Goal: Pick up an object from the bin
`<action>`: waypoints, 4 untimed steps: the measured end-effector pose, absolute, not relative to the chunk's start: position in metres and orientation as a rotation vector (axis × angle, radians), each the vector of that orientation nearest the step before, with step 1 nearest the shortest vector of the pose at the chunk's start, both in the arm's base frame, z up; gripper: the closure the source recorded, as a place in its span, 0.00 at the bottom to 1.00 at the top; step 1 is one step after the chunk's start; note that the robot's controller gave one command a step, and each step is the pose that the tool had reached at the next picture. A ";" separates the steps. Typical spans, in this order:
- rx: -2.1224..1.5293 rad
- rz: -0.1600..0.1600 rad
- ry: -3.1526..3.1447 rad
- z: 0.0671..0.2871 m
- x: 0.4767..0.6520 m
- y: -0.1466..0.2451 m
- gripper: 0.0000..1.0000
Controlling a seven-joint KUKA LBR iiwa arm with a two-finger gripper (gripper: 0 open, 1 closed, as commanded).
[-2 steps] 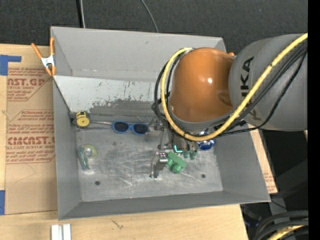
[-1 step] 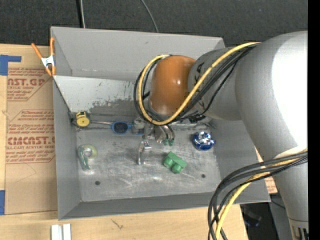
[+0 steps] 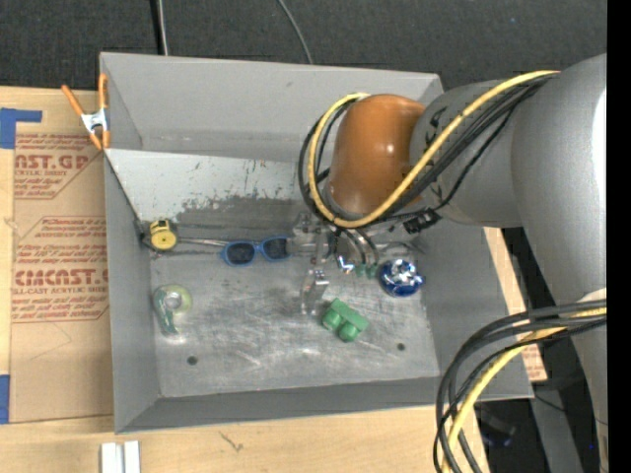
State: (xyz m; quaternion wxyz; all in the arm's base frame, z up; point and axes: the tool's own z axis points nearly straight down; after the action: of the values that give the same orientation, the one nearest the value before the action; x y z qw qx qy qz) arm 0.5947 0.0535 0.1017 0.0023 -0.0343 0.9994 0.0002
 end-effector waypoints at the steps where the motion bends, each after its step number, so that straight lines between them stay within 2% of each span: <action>1: 0.586 -0.002 3.088 0.099 0.519 -0.060 0.00; 2: 0.738 -0.002 3.040 0.073 0.504 -0.030 0.00; 3: 0.761 0.001 3.032 0.073 0.486 -0.001 0.00; 4: 0.761 0.003 3.038 0.074 0.486 -0.001 1.00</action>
Offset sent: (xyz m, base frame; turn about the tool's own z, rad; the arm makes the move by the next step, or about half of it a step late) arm -0.0746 -0.1122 -0.0017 0.4423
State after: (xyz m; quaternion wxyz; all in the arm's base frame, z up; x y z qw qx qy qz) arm 0.4856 -0.0008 0.0743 0.0048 0.2430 0.9700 0.0010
